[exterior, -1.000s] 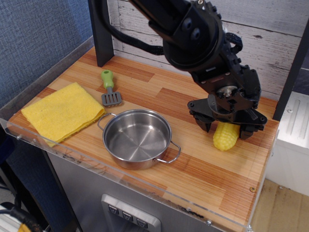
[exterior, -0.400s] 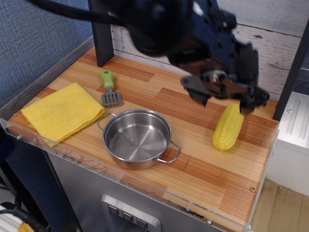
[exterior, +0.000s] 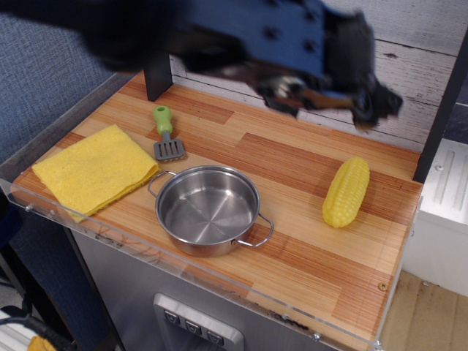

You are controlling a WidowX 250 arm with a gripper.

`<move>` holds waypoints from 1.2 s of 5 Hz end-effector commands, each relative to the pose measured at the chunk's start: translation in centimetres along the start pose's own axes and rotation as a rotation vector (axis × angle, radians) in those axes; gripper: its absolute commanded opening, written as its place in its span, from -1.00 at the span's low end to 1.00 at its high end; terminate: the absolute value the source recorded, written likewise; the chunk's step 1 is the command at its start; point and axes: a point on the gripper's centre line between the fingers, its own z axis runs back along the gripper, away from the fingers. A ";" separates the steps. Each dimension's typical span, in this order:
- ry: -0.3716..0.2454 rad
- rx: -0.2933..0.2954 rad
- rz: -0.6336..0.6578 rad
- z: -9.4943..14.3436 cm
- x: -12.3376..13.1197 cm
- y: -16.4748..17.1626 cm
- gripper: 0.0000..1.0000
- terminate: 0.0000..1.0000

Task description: Place the corn on the right side of the table

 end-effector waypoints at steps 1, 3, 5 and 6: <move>-0.097 0.005 0.008 3.8 0.6 0.5 1.00 -1.00; -0.097 0.005 0.008 3.8 0.6 0.5 1.00 -1.00; -0.097 0.005 0.008 3.8 0.6 0.5 1.00 -1.00; -0.097 0.005 0.008 3.8 0.6 0.5 1.00 1.00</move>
